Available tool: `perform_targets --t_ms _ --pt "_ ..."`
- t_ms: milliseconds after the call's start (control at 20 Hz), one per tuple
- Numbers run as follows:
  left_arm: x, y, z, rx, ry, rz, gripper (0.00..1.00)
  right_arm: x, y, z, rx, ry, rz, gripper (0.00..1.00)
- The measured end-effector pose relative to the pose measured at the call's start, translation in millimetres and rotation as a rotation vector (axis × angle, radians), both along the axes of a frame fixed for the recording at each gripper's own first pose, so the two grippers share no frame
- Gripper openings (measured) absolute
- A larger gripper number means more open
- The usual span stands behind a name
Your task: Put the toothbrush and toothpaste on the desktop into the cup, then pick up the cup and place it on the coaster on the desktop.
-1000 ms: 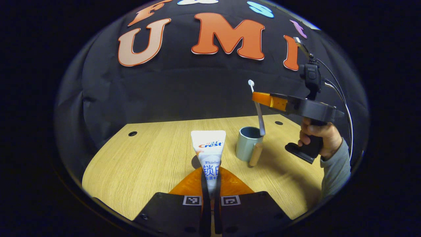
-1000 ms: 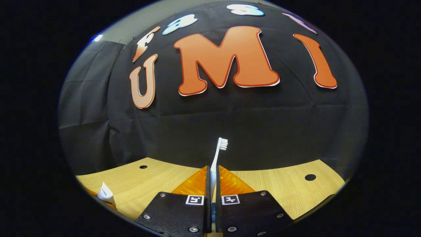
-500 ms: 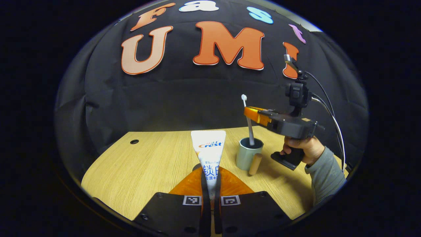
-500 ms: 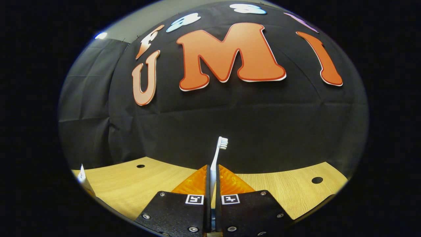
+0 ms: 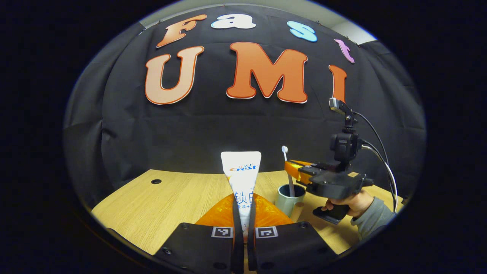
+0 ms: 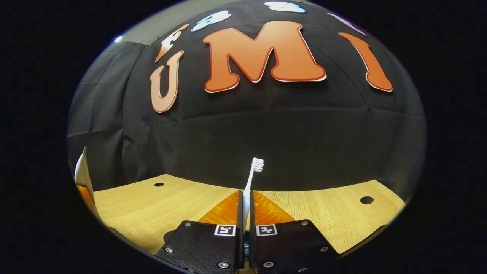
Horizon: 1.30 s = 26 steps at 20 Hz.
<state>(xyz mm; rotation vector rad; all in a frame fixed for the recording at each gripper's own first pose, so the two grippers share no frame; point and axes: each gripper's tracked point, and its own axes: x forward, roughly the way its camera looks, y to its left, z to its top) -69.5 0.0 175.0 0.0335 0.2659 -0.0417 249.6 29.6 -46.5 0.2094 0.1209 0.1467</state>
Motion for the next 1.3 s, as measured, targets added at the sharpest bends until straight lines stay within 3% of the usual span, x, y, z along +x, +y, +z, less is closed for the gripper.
perform_targets --t_ms 250,600,1050,1300 --pt "39 -3 12 -0.012 -0.071 0.018 0.07 -7 -11 -8 0.011 0.041 -0.030 0.08" --pt "90 -31 1 -0.084 -0.113 -0.042 0.07 -33 -19 -11 -0.010 0.072 -0.001 0.16" --pt "117 -79 15 -0.226 -0.182 -0.127 0.07 -82 -64 -5 -0.008 0.062 -0.082 0.49" --pt "133 -93 10 -0.249 -0.196 -0.136 0.07 -105 -83 -13 -0.014 0.078 -0.098 0.63"
